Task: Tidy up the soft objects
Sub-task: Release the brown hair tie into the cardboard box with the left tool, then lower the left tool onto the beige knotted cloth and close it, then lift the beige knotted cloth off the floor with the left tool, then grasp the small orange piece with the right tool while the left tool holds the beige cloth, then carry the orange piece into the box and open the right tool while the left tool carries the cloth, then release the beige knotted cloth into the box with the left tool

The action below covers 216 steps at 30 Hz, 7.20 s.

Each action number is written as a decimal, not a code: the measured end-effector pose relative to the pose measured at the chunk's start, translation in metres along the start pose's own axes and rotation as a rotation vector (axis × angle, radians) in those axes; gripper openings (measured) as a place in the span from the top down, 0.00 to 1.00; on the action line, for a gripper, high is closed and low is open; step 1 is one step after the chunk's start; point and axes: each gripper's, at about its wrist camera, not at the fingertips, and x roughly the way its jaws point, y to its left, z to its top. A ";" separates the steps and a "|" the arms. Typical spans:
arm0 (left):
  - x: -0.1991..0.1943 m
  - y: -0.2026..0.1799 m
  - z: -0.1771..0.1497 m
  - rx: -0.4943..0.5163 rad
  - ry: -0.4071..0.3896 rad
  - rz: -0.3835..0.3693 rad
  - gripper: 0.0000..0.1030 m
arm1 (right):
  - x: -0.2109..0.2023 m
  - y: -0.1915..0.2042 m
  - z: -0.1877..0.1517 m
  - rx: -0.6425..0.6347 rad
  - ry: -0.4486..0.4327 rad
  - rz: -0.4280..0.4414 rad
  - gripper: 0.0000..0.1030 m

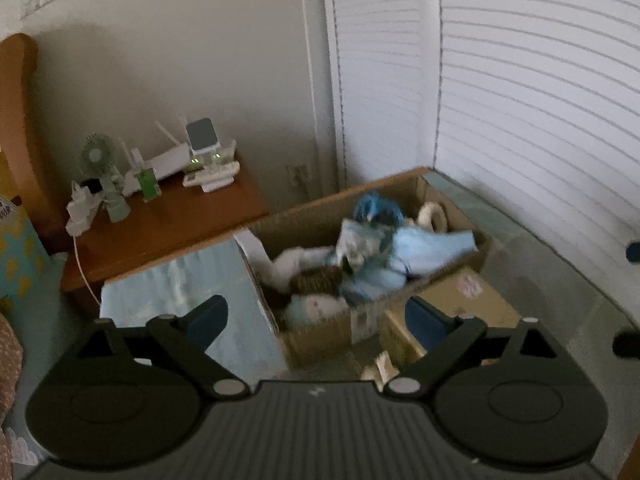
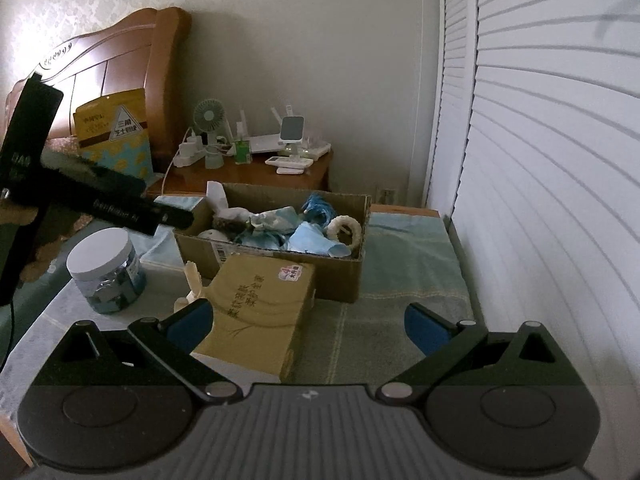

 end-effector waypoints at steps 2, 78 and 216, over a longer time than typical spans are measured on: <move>-0.001 -0.001 -0.005 0.010 0.004 0.000 0.07 | -0.001 0.001 -0.001 0.000 0.001 0.003 0.00; -0.001 -0.034 -0.089 0.108 0.151 -0.185 0.43 | 0.016 0.034 -0.004 -0.085 0.068 0.066 0.00; 0.006 0.022 0.033 0.035 0.004 -0.104 0.73 | 0.062 0.029 0.051 -0.142 0.068 0.024 0.00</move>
